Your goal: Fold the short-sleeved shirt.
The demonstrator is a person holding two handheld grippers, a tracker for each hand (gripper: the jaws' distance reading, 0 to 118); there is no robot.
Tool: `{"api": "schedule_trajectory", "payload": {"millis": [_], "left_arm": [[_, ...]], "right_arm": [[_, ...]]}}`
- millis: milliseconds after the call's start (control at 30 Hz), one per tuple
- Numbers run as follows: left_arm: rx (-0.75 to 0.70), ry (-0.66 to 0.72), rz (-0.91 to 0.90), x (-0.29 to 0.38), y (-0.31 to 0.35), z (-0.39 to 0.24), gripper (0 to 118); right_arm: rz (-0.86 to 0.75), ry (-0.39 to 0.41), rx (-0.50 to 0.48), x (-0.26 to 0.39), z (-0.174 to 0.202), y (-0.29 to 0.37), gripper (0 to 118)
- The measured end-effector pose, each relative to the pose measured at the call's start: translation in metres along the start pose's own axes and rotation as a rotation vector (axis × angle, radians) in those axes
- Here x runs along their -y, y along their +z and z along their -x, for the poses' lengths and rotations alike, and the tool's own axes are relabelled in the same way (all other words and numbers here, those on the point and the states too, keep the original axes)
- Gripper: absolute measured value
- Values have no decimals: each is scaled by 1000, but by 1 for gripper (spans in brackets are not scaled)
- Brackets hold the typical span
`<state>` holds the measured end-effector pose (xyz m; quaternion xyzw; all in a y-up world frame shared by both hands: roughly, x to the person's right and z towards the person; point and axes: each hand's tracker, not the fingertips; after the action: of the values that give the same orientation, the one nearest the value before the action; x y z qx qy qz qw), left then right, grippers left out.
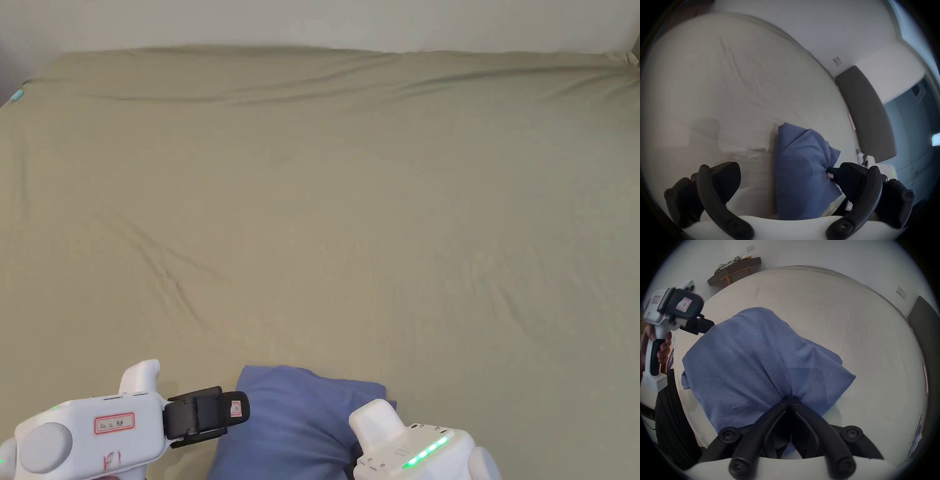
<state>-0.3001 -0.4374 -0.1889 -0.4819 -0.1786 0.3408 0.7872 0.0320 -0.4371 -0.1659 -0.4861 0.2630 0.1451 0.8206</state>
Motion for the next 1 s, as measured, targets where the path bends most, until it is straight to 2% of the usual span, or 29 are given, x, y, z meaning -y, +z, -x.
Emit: {"api": "schedule_trajectory", "payload": {"millis": [67, 133, 200, 233, 267, 300, 333, 400, 467, 533, 667, 767, 900, 1000], "left_arm": [[29, 67, 73, -3, -18, 8, 118], [126, 140, 115, -1, -33, 20, 118], [202, 180, 69, -3, -36, 17, 117], [253, 200, 83, -7, -37, 24, 101], [364, 278, 129, -7, -41, 25, 80], [396, 344, 135, -4, -47, 25, 57], [304, 304, 123, 0, -53, 21, 28], [196, 226, 161, 17, -59, 5, 25], [233, 265, 138, 22, -63, 7, 22], [209, 261, 126, 18, -54, 7, 21], [75, 83, 81, 13, -38, -13, 20], [5, -35, 43, 12, -16, -37, 20], [10, -46, 18, 12, 5, -45, 20], [-126, -116, 0, 11, 21, -53, 20]], "right_arm": [[-2, -1, 3, 1, 0, 0, 0], [-10, -9, -2, 4, -3, -2, 0], [-17, -16, -9, 6, -5, -2, 0], [-19, -21, -12, 5, -5, -2, 0], [-19, -25, -15, 4, -4, -1, 0], [-17, -26, -15, 4, -4, -2, 0], [-15, -25, -16, 4, -5, -2, 0], [-9, -25, -18, 2, -4, -2, 0], [-6, -24, -18, 2, -4, -2, 0], [-10, -31, -21, 0, -3, 4, 0], [-63, -111, -54, 1, -13, 20, 0], [-173, -99, 60, -7, -18, 51, 0], [-339, -72, 197, -31, -26, 108, 0], [-417, -26, 303, -47, -28, 143, 0]]}}
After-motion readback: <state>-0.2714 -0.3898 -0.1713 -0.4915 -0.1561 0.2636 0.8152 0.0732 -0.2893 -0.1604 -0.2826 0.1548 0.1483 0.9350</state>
